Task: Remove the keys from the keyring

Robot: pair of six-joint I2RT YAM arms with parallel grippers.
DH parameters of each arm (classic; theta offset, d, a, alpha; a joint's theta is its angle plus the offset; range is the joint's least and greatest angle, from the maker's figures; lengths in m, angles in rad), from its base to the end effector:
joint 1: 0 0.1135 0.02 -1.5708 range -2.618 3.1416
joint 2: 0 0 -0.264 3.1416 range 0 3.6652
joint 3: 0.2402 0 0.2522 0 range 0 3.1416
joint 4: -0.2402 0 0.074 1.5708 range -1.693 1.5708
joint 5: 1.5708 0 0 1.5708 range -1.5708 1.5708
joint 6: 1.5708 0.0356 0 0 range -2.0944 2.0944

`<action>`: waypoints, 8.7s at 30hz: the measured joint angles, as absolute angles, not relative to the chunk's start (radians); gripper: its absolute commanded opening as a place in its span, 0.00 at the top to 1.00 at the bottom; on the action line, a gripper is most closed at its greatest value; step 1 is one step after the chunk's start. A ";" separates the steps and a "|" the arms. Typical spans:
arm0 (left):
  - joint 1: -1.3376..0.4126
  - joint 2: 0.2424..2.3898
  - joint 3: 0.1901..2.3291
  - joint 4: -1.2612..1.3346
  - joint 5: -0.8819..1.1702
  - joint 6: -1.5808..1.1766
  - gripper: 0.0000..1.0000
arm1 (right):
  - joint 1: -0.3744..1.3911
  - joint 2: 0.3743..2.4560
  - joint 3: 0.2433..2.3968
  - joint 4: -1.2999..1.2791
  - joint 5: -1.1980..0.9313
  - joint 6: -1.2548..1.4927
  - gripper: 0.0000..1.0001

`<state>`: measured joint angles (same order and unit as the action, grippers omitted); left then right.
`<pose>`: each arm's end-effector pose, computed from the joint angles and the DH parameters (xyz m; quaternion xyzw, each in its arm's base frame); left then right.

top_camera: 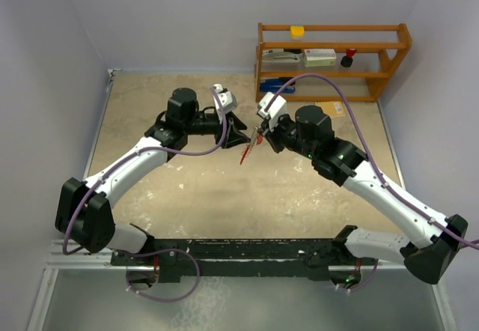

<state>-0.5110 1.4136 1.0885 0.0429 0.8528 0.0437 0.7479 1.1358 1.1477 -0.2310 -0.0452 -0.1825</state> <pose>0.2691 -0.1816 0.3257 0.4382 0.6321 -0.4483 0.4554 0.1895 0.1780 0.3920 -0.3625 0.6908 0.1914 0.5957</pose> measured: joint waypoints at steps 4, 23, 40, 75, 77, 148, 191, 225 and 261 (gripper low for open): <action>-0.511 1.412 1.084 0.067 0.869 0.030 0.54 | 0.748 1.136 1.137 -0.226 -0.045 -0.179 1.00; -0.512 1.357 1.036 0.257 0.995 -0.059 0.92 | 0.748 1.116 1.090 -0.209 -0.099 -0.151 1.00; -0.512 1.358 1.034 0.260 1.028 -0.041 0.77 | 0.748 1.090 1.088 -0.203 -0.150 -0.138 1.00; -0.533 1.373 1.034 0.255 1.047 -0.031 1.00 | 0.748 1.067 1.088 -0.195 -0.176 -0.123 1.00; -0.533 1.367 1.029 0.256 1.046 -0.028 1.00 | 0.748 1.067 1.088 -0.192 -0.177 -0.123 1.00; -0.560 1.215 0.958 0.239 0.969 0.065 0.80 | 0.752 1.044 1.071 -0.175 -0.307 -0.115 1.00; -0.564 1.193 0.934 0.246 0.982 0.101 1.00 | 0.753 1.031 1.071 -0.173 -0.314 -0.106 0.94; -0.571 1.262 0.828 0.373 0.639 -0.058 0.62 | 0.751 1.195 1.000 -0.269 0.300 0.151 0.00; -0.695 1.393 0.756 0.498 0.276 -0.228 0.65 | 0.426 0.963 0.461 -0.091 0.143 0.400 0.57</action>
<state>-0.6949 1.3933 0.7563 0.4984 0.2760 -0.2279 0.4263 0.9630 0.4606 -0.0906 0.1432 0.3996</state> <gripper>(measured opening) 0.350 0.418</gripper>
